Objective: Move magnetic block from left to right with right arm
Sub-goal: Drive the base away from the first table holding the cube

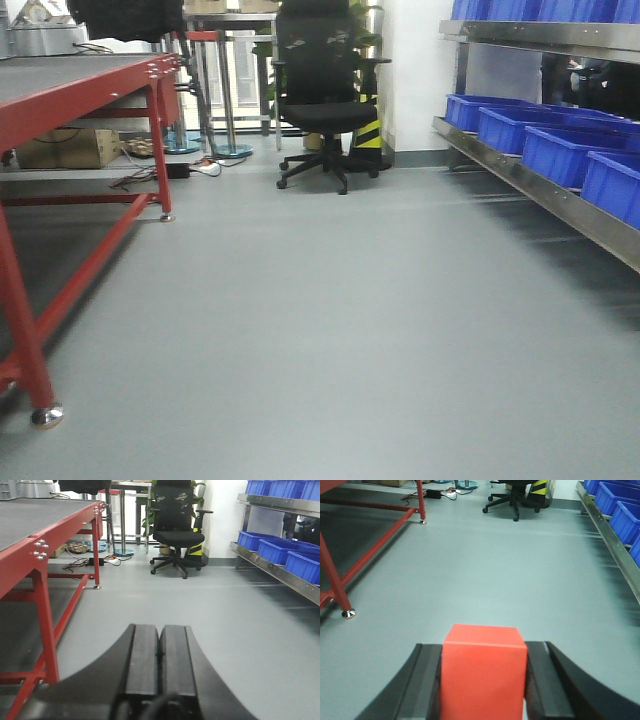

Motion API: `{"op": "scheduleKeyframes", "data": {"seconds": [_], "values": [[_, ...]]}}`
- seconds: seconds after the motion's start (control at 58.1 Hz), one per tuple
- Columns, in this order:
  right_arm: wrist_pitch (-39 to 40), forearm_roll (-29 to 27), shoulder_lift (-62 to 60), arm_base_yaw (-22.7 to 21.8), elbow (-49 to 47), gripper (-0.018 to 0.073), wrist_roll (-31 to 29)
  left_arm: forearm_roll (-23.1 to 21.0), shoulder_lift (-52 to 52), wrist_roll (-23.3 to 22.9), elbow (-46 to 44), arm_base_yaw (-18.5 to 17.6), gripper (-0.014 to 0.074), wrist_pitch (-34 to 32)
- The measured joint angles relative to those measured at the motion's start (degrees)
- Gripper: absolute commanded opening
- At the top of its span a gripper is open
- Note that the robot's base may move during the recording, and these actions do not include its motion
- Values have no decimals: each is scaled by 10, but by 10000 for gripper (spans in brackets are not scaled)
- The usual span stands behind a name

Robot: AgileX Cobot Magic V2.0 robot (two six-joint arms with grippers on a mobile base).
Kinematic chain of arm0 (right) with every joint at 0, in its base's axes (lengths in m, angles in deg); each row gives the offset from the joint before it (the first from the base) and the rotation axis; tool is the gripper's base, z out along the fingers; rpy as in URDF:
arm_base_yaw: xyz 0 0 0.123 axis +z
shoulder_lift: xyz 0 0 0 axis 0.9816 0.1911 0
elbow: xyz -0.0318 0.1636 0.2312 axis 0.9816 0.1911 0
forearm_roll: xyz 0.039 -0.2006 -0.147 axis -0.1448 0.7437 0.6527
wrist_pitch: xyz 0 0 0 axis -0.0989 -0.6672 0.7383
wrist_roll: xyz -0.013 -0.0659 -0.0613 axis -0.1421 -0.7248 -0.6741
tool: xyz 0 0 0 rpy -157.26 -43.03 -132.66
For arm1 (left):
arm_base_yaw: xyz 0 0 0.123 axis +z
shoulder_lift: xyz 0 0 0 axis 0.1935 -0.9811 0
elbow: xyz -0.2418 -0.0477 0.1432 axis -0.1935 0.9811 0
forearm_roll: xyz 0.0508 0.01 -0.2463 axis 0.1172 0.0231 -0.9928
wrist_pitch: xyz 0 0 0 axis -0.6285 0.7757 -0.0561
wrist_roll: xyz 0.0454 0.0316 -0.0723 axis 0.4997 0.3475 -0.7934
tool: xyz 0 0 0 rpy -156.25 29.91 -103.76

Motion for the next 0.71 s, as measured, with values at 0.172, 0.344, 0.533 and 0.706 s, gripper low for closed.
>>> {"op": "scheduleKeyframes", "data": {"seconds": [0.172,0.344,0.533,0.706], "values": [[0,0,0,0,0,247,0,0,0,0,0,0,-126,0],[0,0,0,0,0,247,0,0,0,0,0,0,-126,0],[-1,0,0,0,0,247,0,0,0,0,0,0,-126,0],[-1,0,0,0,0,247,0,0,0,0,0,0,-126,0]]}}
